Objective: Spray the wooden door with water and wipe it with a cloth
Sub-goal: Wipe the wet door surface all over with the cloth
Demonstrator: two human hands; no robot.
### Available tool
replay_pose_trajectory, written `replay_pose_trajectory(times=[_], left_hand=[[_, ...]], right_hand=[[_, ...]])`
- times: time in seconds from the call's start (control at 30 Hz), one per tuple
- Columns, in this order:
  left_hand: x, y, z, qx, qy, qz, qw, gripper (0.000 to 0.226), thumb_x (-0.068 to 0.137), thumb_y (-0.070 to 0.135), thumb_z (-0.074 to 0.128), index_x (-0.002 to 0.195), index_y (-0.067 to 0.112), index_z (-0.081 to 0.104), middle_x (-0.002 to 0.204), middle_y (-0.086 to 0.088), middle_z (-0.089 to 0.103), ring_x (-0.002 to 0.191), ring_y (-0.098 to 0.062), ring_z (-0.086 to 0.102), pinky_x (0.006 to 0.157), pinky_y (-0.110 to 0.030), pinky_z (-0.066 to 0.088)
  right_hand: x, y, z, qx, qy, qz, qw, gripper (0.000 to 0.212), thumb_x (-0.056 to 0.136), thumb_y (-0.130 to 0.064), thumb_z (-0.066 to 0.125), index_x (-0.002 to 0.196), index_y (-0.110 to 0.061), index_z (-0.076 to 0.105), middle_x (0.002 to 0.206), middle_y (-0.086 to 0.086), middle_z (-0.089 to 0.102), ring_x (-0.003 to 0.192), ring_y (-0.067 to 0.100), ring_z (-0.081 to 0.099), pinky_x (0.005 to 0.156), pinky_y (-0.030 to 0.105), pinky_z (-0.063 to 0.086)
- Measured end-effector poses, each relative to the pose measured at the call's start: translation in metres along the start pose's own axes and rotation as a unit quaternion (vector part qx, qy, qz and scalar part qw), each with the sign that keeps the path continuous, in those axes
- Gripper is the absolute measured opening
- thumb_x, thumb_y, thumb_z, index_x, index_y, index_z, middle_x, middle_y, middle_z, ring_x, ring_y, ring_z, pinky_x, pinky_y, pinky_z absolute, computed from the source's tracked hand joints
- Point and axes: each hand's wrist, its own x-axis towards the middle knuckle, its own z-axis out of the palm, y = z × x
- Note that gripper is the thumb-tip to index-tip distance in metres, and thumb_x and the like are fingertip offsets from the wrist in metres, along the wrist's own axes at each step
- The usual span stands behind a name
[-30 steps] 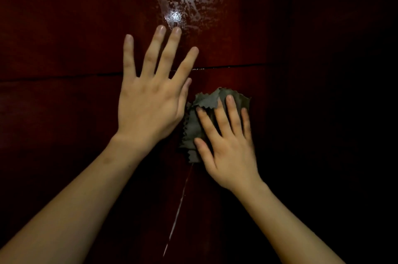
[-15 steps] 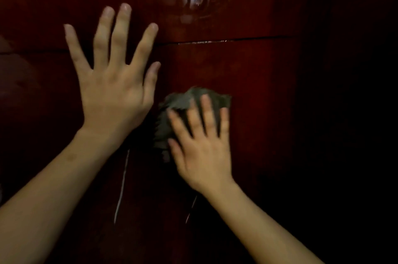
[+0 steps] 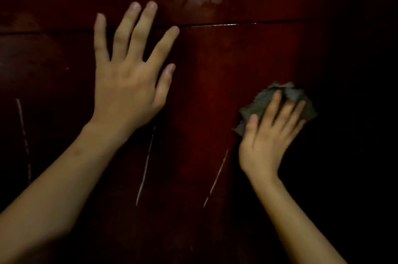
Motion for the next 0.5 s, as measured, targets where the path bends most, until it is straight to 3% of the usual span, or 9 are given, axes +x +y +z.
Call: replay_pose_trajectory(times=[0.1, 0.2, 0.27, 0.33, 0.4, 0.47, 0.5], left_hand=[[-0.017, -0.029, -0.006, -0.011, 0.012, 0.019, 1.0, 0.051, 0.112, 0.036, 0.042, 0.159, 0.016, 0.04, 0.17, -0.02, 0.026, 0.159, -0.038, 0.023, 0.13, -0.055, 0.011], [-0.031, -0.056, -0.013, -0.008, 0.017, 0.005, 1.0, 0.048, 0.112, 0.031, 0.042, 0.157, 0.016, 0.042, 0.169, -0.021, 0.029, 0.157, -0.04, 0.025, 0.13, -0.054, 0.011], [-0.038, -0.076, -0.019, 0.002, 0.012, 0.011, 1.0, 0.047, 0.112, 0.028, 0.042, 0.158, 0.018, 0.041, 0.169, -0.021, 0.029, 0.157, -0.04, 0.025, 0.129, -0.055, 0.011], [-0.046, -0.101, -0.024, 0.007, 0.014, 0.002, 1.0, 0.048, 0.112, 0.03, 0.042, 0.159, 0.019, 0.039, 0.169, -0.021, 0.028, 0.157, -0.04, 0.025, 0.129, -0.056, 0.011], [-0.054, -0.123, -0.028, 0.007, -0.006, -0.018, 1.0, 0.055, 0.112, 0.04, 0.04, 0.164, 0.023, 0.03, 0.173, -0.018, 0.02, 0.16, -0.039, 0.018, 0.129, -0.058, 0.006], [-0.063, -0.143, -0.031, 0.016, -0.041, -0.024, 0.999, 0.064, 0.111, 0.053, 0.035, 0.168, 0.03, 0.016, 0.176, -0.012, 0.007, 0.162, -0.036, 0.008, 0.128, -0.062, 0.0], [-0.069, -0.152, -0.032, 0.021, -0.052, -0.021, 0.998, 0.067, 0.11, 0.057, 0.032, 0.168, 0.033, 0.01, 0.176, -0.01, 0.003, 0.163, -0.035, 0.004, 0.127, -0.063, -0.002]], right_hand=[[-0.042, -0.057, 0.011, -0.014, -0.042, -0.148, 0.988, 0.069, 0.099, -0.046, 0.041, 0.16, -0.02, 0.022, 0.164, 0.021, 0.024, 0.157, 0.042, 0.007, 0.124, 0.065, 0.005], [-0.082, -0.117, 0.019, 0.009, -0.072, -0.291, 0.954, 0.059, 0.103, -0.047, 0.047, 0.157, -0.03, 0.035, 0.168, 0.007, 0.026, 0.16, 0.03, 0.001, 0.126, 0.057, -0.002], [-0.092, -0.142, 0.02, 0.017, -0.083, -0.326, 0.942, 0.055, 0.105, -0.048, 0.045, 0.157, -0.032, 0.037, 0.17, 0.001, 0.015, 0.16, 0.025, 0.0, 0.127, 0.054, -0.001], [-0.08, -0.143, 0.019, 0.011, -0.071, -0.344, 0.936, 0.056, 0.104, -0.049, 0.047, 0.157, -0.033, 0.037, 0.169, 0.001, 0.017, 0.159, 0.025, 0.005, 0.127, 0.052, 0.001], [-0.045, -0.126, 0.014, -0.007, -0.036, -0.273, 0.961, 0.062, 0.101, -0.048, 0.047, 0.158, -0.029, 0.035, 0.168, 0.008, 0.025, 0.158, 0.031, 0.009, 0.127, 0.054, 0.0], [0.001, -0.107, 0.004, 0.005, 0.019, -0.071, 0.997, 0.066, 0.103, -0.048, 0.033, 0.162, -0.021, 0.023, 0.169, 0.018, 0.019, 0.158, 0.038, 0.008, 0.126, 0.063, 0.006], [0.018, -0.103, -0.003, 0.028, 0.033, 0.027, 0.999, 0.066, 0.105, -0.049, 0.025, 0.164, -0.02, 0.016, 0.171, 0.018, 0.012, 0.159, 0.038, 0.004, 0.124, 0.065, 0.009]])
